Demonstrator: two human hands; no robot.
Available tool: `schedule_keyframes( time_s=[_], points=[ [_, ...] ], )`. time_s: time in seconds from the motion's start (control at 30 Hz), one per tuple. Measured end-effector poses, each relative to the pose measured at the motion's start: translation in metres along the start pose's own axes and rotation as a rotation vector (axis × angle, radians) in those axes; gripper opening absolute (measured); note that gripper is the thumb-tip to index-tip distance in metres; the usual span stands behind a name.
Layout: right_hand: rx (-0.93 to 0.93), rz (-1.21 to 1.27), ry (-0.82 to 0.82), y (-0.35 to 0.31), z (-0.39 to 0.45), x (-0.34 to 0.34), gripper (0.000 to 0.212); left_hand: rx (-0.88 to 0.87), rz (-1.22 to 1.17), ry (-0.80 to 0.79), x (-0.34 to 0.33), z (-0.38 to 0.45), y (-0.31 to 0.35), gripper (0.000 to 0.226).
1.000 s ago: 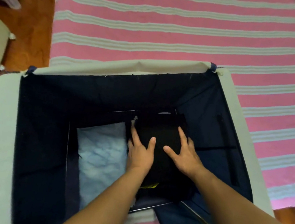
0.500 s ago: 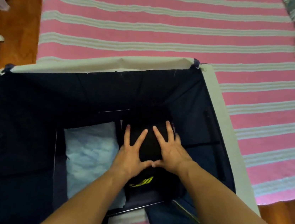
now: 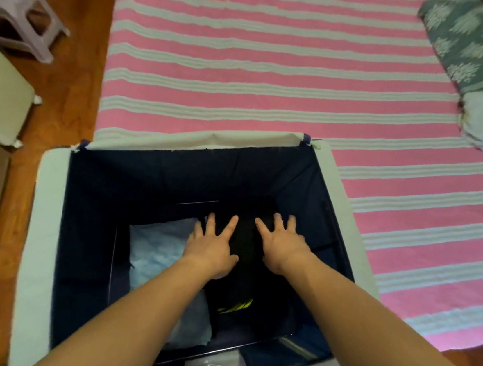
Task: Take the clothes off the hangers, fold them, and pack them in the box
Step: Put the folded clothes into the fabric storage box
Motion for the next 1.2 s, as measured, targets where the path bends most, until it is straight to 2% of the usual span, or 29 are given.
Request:
schedule_keyframes(
  time_s=[0.13, 0.2, 0.27, 0.33, 0.4, 0.43, 0.53, 0.57, 0.63, 0.73, 0.8, 0.87, 0.97, 1.03, 1.1, 1.2],
  points=[
    [0.235, 0.165, 0.200, -0.018, -0.073, 0.052, 0.064, -0.012, -0.279, 0.220, 0.053, -0.083, -0.039, 0.062],
    [0.349, 0.173, 0.315, -0.012, -0.102, 0.082, 0.051, 0.060, -0.369, 0.384, 0.071, -0.133, -0.064, 0.046],
    [0.391, 0.215, 0.436, 0.002, -0.110, 0.108, 0.039, 0.150, -0.396, 0.529, 0.082, -0.165, -0.087, 0.035],
    [0.427, 0.240, 0.635, 0.014, -0.099, 0.142, 0.031, 0.278, -0.410, 0.638, 0.087, -0.183, -0.106, 0.031],
    [0.372, 0.247, 0.776, 0.020, -0.076, 0.178, 0.035, 0.389, -0.386, 0.676, 0.088, -0.187, -0.120, 0.033],
    [0.297, 0.236, 0.759, 0.018, -0.064, 0.193, 0.041, 0.439, -0.359, 0.677, 0.086, -0.186, -0.124, 0.035],
    [0.081, 0.235, 0.382, 0.009, -0.029, 0.216, 0.050, 0.528, -0.261, 0.605, 0.076, -0.183, -0.129, 0.043],
    [0.051, 0.301, 0.286, 0.005, -0.019, 0.221, 0.054, 0.530, -0.233, 0.567, 0.070, -0.182, -0.130, 0.046],
    [-0.021, 0.520, 0.229, -0.002, -0.007, 0.229, 0.061, 0.512, -0.225, 0.519, 0.059, -0.185, -0.131, 0.051],
    [-0.007, 0.763, 0.261, -0.010, -0.001, 0.240, 0.050, 0.452, -0.270, 0.479, 0.050, -0.192, -0.128, 0.053],
    [0.103, 1.085, 0.317, -0.011, -0.006, 0.249, 0.046, 0.445, -0.361, 0.491, 0.051, -0.198, -0.124, 0.051],
    [0.218, 1.341, 0.359, -0.008, -0.021, 0.258, 0.065, 0.450, -0.476, 0.515, 0.058, -0.204, -0.124, 0.047],
    [0.354, 1.535, 0.264, 0.002, -0.060, 0.258, 0.092, 0.433, -0.736, 0.552, 0.072, -0.215, -0.126, 0.038],
    [0.392, 1.499, 0.273, 0.014, -0.091, 0.252, 0.102, 0.417, -1.000, 0.545, 0.081, -0.230, -0.124, 0.030],
    [0.455, 1.304, 0.421, 0.027, -0.124, 0.243, 0.104, 0.380, -1.194, 0.511, 0.085, -0.244, -0.124, 0.024],
    [0.675, 1.075, 0.622, 0.035, -0.173, 0.227, 0.086, 0.280, -1.464, 0.434, 0.086, -0.264, -0.128, 0.027]
  ],
)
Point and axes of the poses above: each hand's wrist, its own z-axis towards the middle knuckle, its own x-axis out of the back of the hand, y = z × x, the point moved 1 cm from there along z, towards the middle knuckle, and after that the axes turned 14 degrees about z, right-handed, at the moved point
